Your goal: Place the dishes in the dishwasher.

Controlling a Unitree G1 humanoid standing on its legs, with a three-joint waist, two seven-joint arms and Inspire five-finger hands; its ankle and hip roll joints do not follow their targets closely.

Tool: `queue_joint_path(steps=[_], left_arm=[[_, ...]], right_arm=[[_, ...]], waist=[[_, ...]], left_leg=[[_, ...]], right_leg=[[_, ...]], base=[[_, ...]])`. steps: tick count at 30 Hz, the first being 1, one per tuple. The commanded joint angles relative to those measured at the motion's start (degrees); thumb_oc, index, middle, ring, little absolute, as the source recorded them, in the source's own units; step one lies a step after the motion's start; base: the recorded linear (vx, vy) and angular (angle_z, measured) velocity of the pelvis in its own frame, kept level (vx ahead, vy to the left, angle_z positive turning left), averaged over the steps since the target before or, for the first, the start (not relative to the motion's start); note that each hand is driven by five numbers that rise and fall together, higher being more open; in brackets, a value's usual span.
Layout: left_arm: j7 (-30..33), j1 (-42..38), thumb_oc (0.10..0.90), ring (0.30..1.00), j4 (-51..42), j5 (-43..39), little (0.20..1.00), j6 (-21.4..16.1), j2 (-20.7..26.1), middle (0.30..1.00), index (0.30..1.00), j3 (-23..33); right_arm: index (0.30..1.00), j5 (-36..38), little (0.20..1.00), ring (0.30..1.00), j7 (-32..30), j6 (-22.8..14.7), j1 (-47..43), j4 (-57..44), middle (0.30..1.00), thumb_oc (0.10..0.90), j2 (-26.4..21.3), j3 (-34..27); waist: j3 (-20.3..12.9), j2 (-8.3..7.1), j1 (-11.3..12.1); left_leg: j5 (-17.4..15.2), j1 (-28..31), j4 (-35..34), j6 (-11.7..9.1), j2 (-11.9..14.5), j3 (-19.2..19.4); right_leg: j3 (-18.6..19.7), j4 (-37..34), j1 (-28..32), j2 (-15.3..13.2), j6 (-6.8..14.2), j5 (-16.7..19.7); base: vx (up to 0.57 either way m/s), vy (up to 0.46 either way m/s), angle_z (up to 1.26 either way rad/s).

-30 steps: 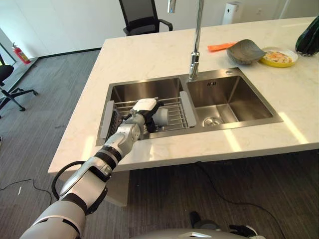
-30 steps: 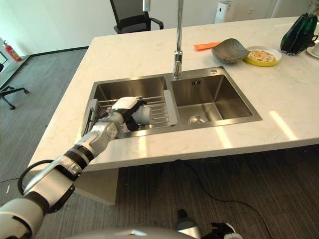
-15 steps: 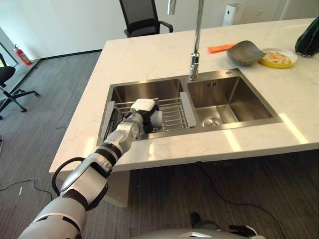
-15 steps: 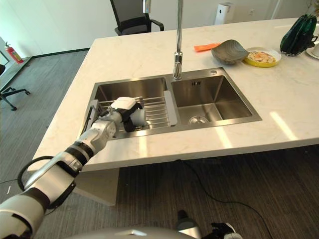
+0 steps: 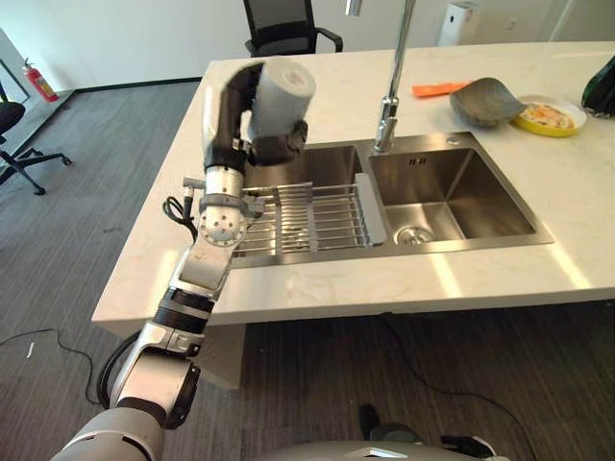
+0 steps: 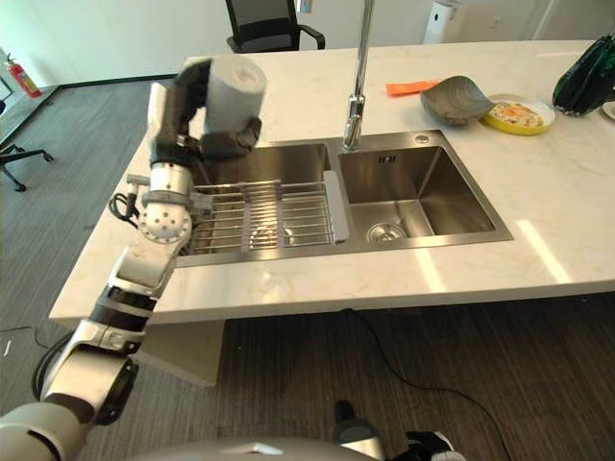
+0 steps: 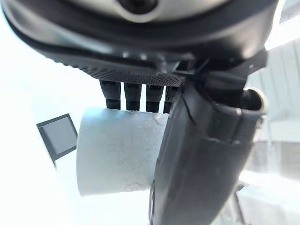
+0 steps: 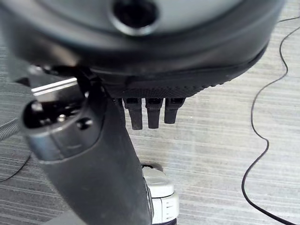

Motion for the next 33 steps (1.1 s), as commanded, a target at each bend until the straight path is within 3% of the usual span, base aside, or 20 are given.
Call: queue_joint_path(steps=[1,8,12,13,14,17,18,19,20,22,24,25,26,27,28,30,31,32,33], left_arm=[[2.96,-5.45,0.400,0.300,-5.64,-1.08,0.300,-7.81,2.58,0.300,0.300,3.30],[3.47,10.85,0.400,0.300,-17.91,10.37,0.300,-7.56,6.81,0.300,0.300,11.61],[10.90,18.92,0.400,0.300,-20.83,20.18,0.300,-6.86,9.69,0.300,0.300,18.46],[10.92,19.09,0.400,0.300,-20.96,20.23,0.300,-6.84,9.67,0.300,0.300,18.54],[12.83,22.79,0.400,0.300,-22.16,20.25,0.300,-7.44,9.26,0.300,0.300,21.06],[13.94,24.04,0.400,0.300,-22.16,19.76,0.300,-7.72,8.69,0.300,0.300,22.27],[16.50,28.52,0.400,0.300,-22.91,18.98,0.300,-8.32,6.93,0.300,0.300,25.27],[17.36,30.41,0.400,0.300,-23.30,18.05,0.300,-9.05,5.90,0.300,0.300,26.31],[17.32,30.46,0.400,0.300,-23.36,18.05,0.300,-9.04,5.84,0.300,0.300,26.37],[18.37,32.75,0.400,0.300,-24.00,15.88,0.300,-10.16,4.31,0.300,0.300,27.10],[18.88,33.88,0.400,0.300,-24.30,14.60,0.300,-10.57,2.98,0.300,0.300,27.17],[18.85,33.86,0.400,0.300,-24.40,14.58,0.300,-10.53,2.89,0.300,0.300,27.13],[18.69,33.90,0.400,0.300,-25.22,14.79,0.300,-10.19,2.75,0.300,0.300,26.45],[18.72,33.43,0.400,0.300,-25.51,14.84,0.300,-10.31,2.38,0.300,0.300,26.21],[18.98,32.97,0.400,0.300,-26.01,14.60,0.300,-10.37,2.49,0.300,0.300,25.98],[18.47,31.73,0.400,0.300,-26.50,15.28,0.300,-9.74,2.78,0.300,0.300,25.03],[18.41,31.63,0.400,0.300,-26.71,15.36,0.300,-9.53,2.76,0.300,0.300,24.80],[17.42,30.80,0.400,0.300,-27.07,16.02,0.300,-9.55,3.35,0.300,0.300,24.23],[16.60,30.76,0.400,0.300,-26.95,16.51,0.300,-9.70,3.93,0.300,0.300,24.04]], right_arm=[[0.900,0.35,0.900,0.900,-1.70,-1.25,-0.57,2.50,0.900,0.800,-1.09,0.28],[0.900,-0.36,0.900,0.900,-0.78,-1.47,0.89,1.48,0.900,0.800,1.46,0.78],[0.900,-0.85,0.900,0.900,-0.86,-2.43,1.60,1.31,0.900,0.800,2.56,1.61],[0.900,-0.85,0.900,0.900,-0.87,-2.45,1.60,1.35,0.900,0.800,2.57,1.70],[0.900,-1.75,0.900,0.900,-1.10,-2.98,1.42,0.85,0.900,0.800,2.69,2.47],[0.900,-2.22,0.900,0.900,-1.09,-3.26,1.39,0.52,0.900,0.800,2.62,3.17],[0.900,-3.30,0.900,0.900,-1.77,-4.28,1.48,-0.92,0.900,0.800,2.39,4.05],[0.900,-4.08,0.900,0.900,-2.06,-4.58,1.44,-1.55,0.900,0.800,2.01,4.62],[0.900,-4.10,0.900,0.900,-2.06,-4.57,1.43,-1.55,0.900,0.800,1.96,4.64],[0.900,-5.19,0.900,0.900,-2.96,-4.92,1.66,-2.00,0.900,0.800,0.85,4.96],[0.900,-6.08,0.900,0.900,-3.11,-5.18,1.97,-2.23,0.900,0.800,-0.82,4.38],[0.900,-6.11,0.900,0.900,-3.11,-5.19,1.97,-2.24,0.900,0.800,-0.88,4.27],[0.900,-6.71,0.900,0.900,-3.65,-5.64,2.03,-2.15,0.900,0.800,-1.93,3.39],[0.900,-6.46,0.900,0.900,-3.84,-5.71,1.87,-1.74,0.900,0.800,-2.25,3.09],[0.900,-6.18,0.900,0.900,-4.62,-5.54,1.57,-1.49,0.900,0.800,-2.49,1.85],[0.900,-2.90,0.900,0.900,-5.24,-5.20,1.84,-0.60,0.900,0.800,-2.28,-1.72],[0.900,-2.67,0.900,0.900,-5.24,-5.18,1.86,-0.57,0.900,0.800,-2.22,-1.90],[0.900,1.22,0.900,0.900,-5.49,-5.05,1.61,-0.75,0.900,0.800,-1.87,-5.61],[0.900,2.60,0.900,0.900,-4.96,-4.90,1.79,-1.22,0.900,0.800,-1.56,-6.67]], waist=[[-3.21,-1.84,0.86],[-2.79,-1.92,4.28],[-2.49,-2.00,7.41],[-2.55,-2.03,7.19],[-1.97,-2.08,9.20],[-2.10,-2.09,9.52],[-0.49,-1.94,12.98],[0.84,-1.79,14.68],[0.58,-1.80,14.45],[2.40,-1.34,17.90],[2.85,-0.94,19.50],[2.75,-0.82,19.34],[3.04,-0.39,19.58],[2.74,-0.43,19.02],[2.04,-0.84,17.51],[0.68,-1.19,14.72],[0.88,-1.12,14.71],[-0.86,-1.17,12.24],[-1.22,-0.86,11.55]], left_leg=[[-0.07,0.14,0.36,-0.92,-2.67,-0.65],[0.31,-0.71,0.36,-1.06,-2.78,-2.22],[1.49,-2.05,0.36,-1.59,-2.83,-4.65],[1.53,-2.11,0.36,-1.60,-2.84,-4.80],[2.83,-2.85,0.36,-2.25,-2.51,-6.51],[3.30,-3.52,0.36,-2.65,-2.33,-7.81],[6.04,-6.25,2.03,-4.11,-1.78,-11.23],[7.12,-8.48,4.12,-5.06,-1.82,-13.05],[6.77,-8.58,4.13,-5.11,-1.82,-13.29],[9.36,-13.21,5.44,-6.60,-1.78,-16.26],[12.29,-16.60,2.78,-7.36,-0.40,-16.44],[12.81,-16.96,2.67,-7.29,-0.47,-16.68],[14.14,-18.65,1.57,-6.95,2.89,-8.77],[13.60,-18.28,1.96,-6.62,3.61,-6.45],[13.07,-16.92,4.35,-6.97,6.61,0.59],[10.94,-13.54,7.81,-7.32,9.15,11.12],[10.52,-13.63,8.33,-7.42,9.30,10.85],[9.78,-8.24,11.01,-8.48,11.30,20.35],[9.68,-5.15,11.98,-9.24,11.82,22.82]], right_leg=[[-2.91,1.03,2.63,-2.17,3.31,-3.67],[-4.36,1.03,2.90,-2.28,2.64,-4.42],[-6.74,1.03,3.25,-2.46,2.08,-4.91],[-6.89,1.03,3.27,-2.47,2.07,-4.94],[-8.57,1.03,3.45,-2.43,1.70,-5.02],[-9.84,1.03,3.40,-2.40,1.53,-5.42],[-13.12,1.03,3.33,-2.49,1.17,-5.73],[-15.01,1.03,3.28,-2.66,1.07,-5.95],[-15.14,1.03,3.30,-2.65,1.13,-6.36],[-19.19,1.03,2.65,-3.59,1.21,-6.97],[-23.68,1.03,1.73,-5.14,1.56,-7.04],[-23.93,1.03,1.46,-5.16,1.57,-6.67],[-29.14,1.03,1.01,-6.39,1.79,-7.11],[-30.57,1.03,0.62,-6.58,1.70,-7.14],[-33.07,1.03,0.41,-7.01,1.89,-7.22],[-37.54,1.27,0.13,-7.34,1.09,-7.03],[-37.86,1.26,0.47,-7.25,1.10,-7.21],[-43.64,1.65,-0.04,-8.25,0.01,-5.99],[-47.02,1.82,1.02,-8.53,-0.44,-5.63]], base=[[0.00,-0.007,0.03],[-0.01,-0.012,0.04],[-0.01,-0.036,0.30],[-0.04,-0.071,0.44],[-0.02,-0.045,0.46],[-0.04,-0.072,0.62],[-0.14,-0.130,0.66],[-0.11,-0.132,0.55],[-0.16,-0.080,0.85],[-0.14,-0.079,1.22],[-0.14,-0.031,0.85],[-0.23,-0.073,1.70],[-0.22,-0.097,1.83],[-0.26,-0.177,2.36],[-0.20,-0.161,1.75],[-0.20,-0.133,1.92],[-0.25,-0.036,1.91],[-0.20,0.011,2.43],[-0.23,0.046,2.80]])
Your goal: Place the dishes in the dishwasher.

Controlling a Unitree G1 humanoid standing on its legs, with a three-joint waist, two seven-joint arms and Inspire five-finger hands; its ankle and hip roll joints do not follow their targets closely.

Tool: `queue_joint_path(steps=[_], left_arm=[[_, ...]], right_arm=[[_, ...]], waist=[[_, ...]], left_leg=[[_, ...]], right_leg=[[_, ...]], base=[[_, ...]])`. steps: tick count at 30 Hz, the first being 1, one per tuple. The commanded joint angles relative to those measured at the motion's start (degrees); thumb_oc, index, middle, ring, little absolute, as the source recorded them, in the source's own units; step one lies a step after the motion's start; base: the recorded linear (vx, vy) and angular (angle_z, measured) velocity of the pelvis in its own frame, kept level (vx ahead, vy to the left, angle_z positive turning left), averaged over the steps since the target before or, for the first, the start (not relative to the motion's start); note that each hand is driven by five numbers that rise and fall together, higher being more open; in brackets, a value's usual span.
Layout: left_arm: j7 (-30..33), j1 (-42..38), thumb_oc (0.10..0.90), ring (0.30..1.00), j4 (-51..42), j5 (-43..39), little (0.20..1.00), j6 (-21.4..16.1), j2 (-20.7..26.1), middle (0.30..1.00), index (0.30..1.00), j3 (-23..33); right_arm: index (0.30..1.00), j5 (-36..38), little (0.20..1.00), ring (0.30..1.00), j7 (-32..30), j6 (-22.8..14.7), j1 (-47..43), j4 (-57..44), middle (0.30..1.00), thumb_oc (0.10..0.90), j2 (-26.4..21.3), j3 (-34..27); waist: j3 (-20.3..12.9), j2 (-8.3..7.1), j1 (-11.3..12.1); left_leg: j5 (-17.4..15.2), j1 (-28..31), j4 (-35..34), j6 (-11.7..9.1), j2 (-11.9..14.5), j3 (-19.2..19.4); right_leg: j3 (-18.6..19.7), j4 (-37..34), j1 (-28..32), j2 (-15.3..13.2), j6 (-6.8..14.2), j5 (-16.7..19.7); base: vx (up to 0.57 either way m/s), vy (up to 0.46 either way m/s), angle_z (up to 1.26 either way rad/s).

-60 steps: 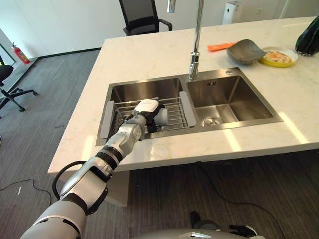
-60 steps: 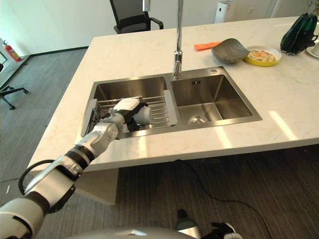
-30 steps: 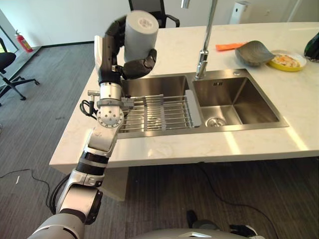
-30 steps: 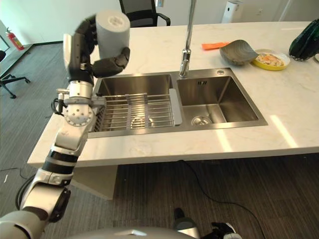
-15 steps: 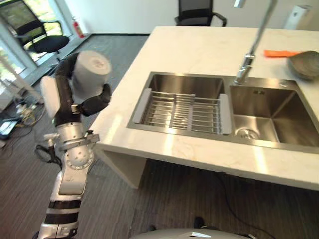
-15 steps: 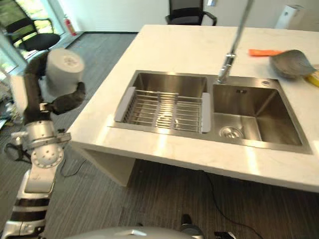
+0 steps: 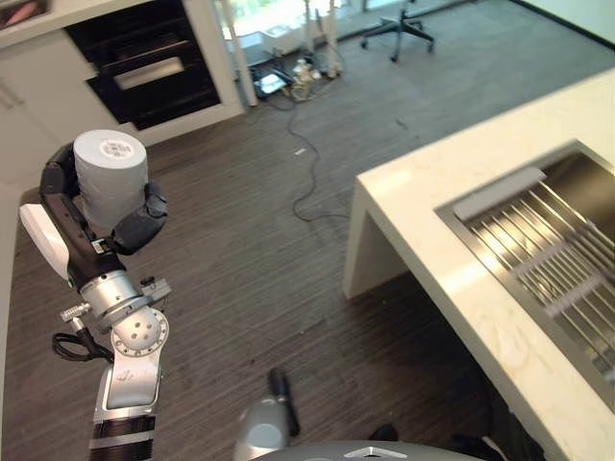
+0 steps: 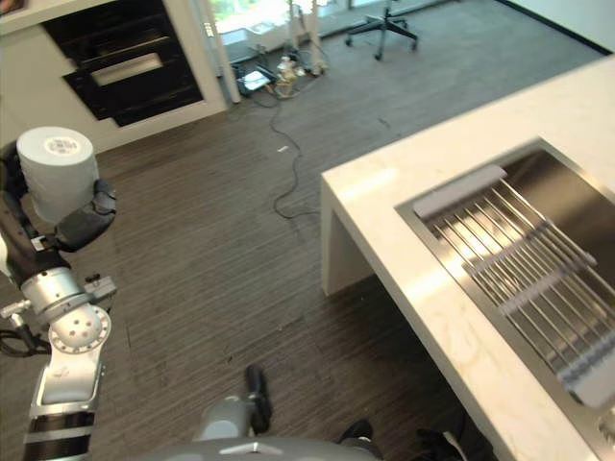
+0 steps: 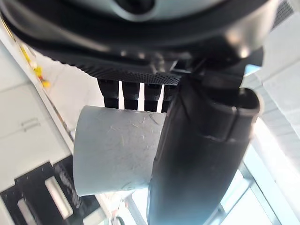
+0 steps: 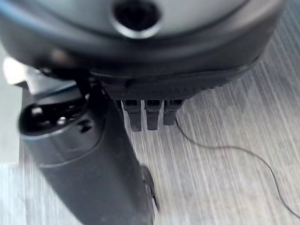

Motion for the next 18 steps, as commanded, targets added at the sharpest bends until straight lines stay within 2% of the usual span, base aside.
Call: queue_joint_path(steps=[1,3,4,5,6,8,11,13,14,15,16,17,18], left_arm=[[-0.67,-5.93,0.400,0.300,-10.14,3.24,0.300,-6.24,6.70,0.300,0.300,1.90],[-1.51,-5.71,0.400,0.300,-10.38,3.04,0.300,-6.50,6.64,0.300,0.300,1.63],[-2.00,-5.66,0.400,0.300,-10.44,2.60,0.300,-6.32,6.34,0.300,0.300,1.19],[-3.13,-5.08,0.400,0.300,-10.10,1.90,0.300,-5.97,5.70,0.300,0.300,0.64],[-3.19,-4.97,0.400,0.300,-10.18,1.87,0.300,-5.93,5.69,0.300,0.300,0.69],[-4.85,-3.96,0.400,0.300,-9.91,1.95,0.300,-5.72,5.98,0.300,0.300,0.84],[-7.00,-2.01,0.400,0.300,-10.01,0.90,0.300,-5.96,6.35,0.300,0.300,1.97],[-7.30,-1.98,0.400,0.300,-9.99,-0.20,0.300,-6.08,5.91,0.300,0.300,1.69],[-7.73,-2.93,0.400,0.300,-9.80,-1.74,0.300,-6.33,5.79,0.300,0.300,-0.48],[-7.67,-3.15,0.400,0.300,-9.58,-1.82,0.300,-6.39,5.96,0.300,0.300,-0.61],[-7.79,-4.00,0.400,0.300,-8.77,-2.73,0.300,-6.87,5.93,0.300,0.300,-3.87],[-6.97,-8.81,0.400,0.300,-6.18,-3.22,0.300,-7.78,6.11,0.300,0.300,-9.14],[-6.82,-9.24,0.400,0.300,-5.76,-3.18,0.300,-7.93,6.13,0.300,0.300,-9.38]], right_arm=[[0.900,6.55,0.900,0.900,-0.36,-0.57,-4.60,3.00,0.900,0.800,0.52,-2.21],[0.900,6.65,0.900,0.900,0.08,-0.27,-4.64,2.57,0.900,0.800,0.87,-1.70],[0.900,6.22,0.900,0.900,0.26,-0.17,-4.43,2.25,0.900,0.800,1.22,-1.22],[0.900,5.45,0.900,0.900,0.29,-0.27,-4.33,2.21,0.900,0.800,2.18,-0.51],[0.900,5.42,0.900,0.900,0.26,-0.29,-4.27,2.20,0.900,0.800,2.19,-0.46],[0.900,4.97,0.900,0.900,0.14,-0.21,-4.94,2.26,0.900,0.800,2.87,0.09],[0.900,6.38,0.900,0.900,-0.22,-0.11,-6.39,1.88,0.900,0.800,5.44,0.12],[0.900,7.03,0.900,0.900,-0.34,-0.21,-6.19,1.74,0.900,0.800,6.25,0.01],[0.900,8.48,0.900,0.900,-0.51,-0.55,-5.44,1.39,0.900,0.800,7.19,-0.13],[0.900,8.59,0.900,0.900,-0.55,-0.59,-5.41,1.33,0.900,0.800,7.27,-0.18],[0.900,9.81,0.900,0.900,-0.10,-0.67,-5.58,1.04,0.900,0.800,7.59,0.28],[0.900,13.30,0.900,0.900,0.49,-0.85,-6.00,1.73,0.900,0.800,7.51,0.54],[0.900,13.41,0.900,0.900,0.55,-0.90,-6.12,1.83,0.900,0.800,7.47,0.40]], waist=[[-3.07,4.62,-2.17],[-3.53,5.21,-2.37],[-3.69,5.31,-2.92],[-4.44,5.47,-3.47],[-4.46,5.45,-3.69],[-4.66,5.26,-3.48],[-4.30,4.10,-2.74],[-4.03,3.71,-2.62],[-3.12,3.19,-4.13],[-3.11,2.98,-4.15],[-2.30,2.41,-7.99],[-1.68,2.10,-12.50],[-1.71,2.20,-11.91]], left_leg=[[9.48,16.20,-9.11,-8.50,4.64,0.22],[8.97,17.37,-10.70,-8.17,3.79,-0.53],[9.84,17.60,-12.45,-8.02,4.60,0.26],[8.78,18.42,-16.32,-7.23,4.53,0.49],[8.89,18.53,-16.65,-7.13,4.34,0.35],[6.88,18.58,-19.74,-5.40,2.28,-0.83],[2.06,17.65,-20.69,-1.72,-2.02,-2.76],[1.07,17.66,-20.78,-0.91,-3.07,-3.14],[-0.57,17.90,-21.04,0.38,-4.48,-5.25],[-0.69,17.83,-21.07,0.68,-4.85,-5.26],[-1.11,18.13,-21.19,0.56,-5.28,-8.47],[0.17,17.20,-21.19,0.65,-5.79,-12.21],[-0.02,17.25,-21.19,0.57,-5.71,-11.75]], right_leg=[[4.60,-1.59,-3.84,3.14,-0.15,-0.14],[1.80,0.25,-2.62,1.99,-0.45,0.25],[0.88,1.00,-2.11,1.19,-0.15,0.67],[-0.08,2.04,-1.72,0.14,0.28,1.31],[-0.26,2.17,-1.62,-0.02,0.43,1.34],[-0.60,2.85,-1.33,-1.31,1.36,2.93],[-0.06,4.23,-0.85,-5.61,4.08,6.93],[-0.07,5.00,-0.42,-6.80,4.89,7.70],[3.99,8.58,-1.30,-7.78,6.29,8.82],[3.95,9.30,-1.54,-8.44,6.54,8.77],[16.22,9.48,-5.01,-4.99,6.98,7.23],[39.03,7.56,-11.17,3.10,6.45,2.72],[39.54,7.87,-11.57,3.24,6.42,2.48]], base=[[-0.08,0.081,2.88],[-0.07,0.162,1.74],[-0.07,0.296,1.42],[-0.04,0.244,1.72],[-0.02,0.233,1.52],[0.00,0.224,1.08],[0.02,0.346,0.52],[0.06,0.278,0.30],[0.10,0.267,0.75],[0.17,0.217,0.96],[0.19,0.180,1.26],[0.20,0.160,1.65],[0.25,0.178,2.15]])
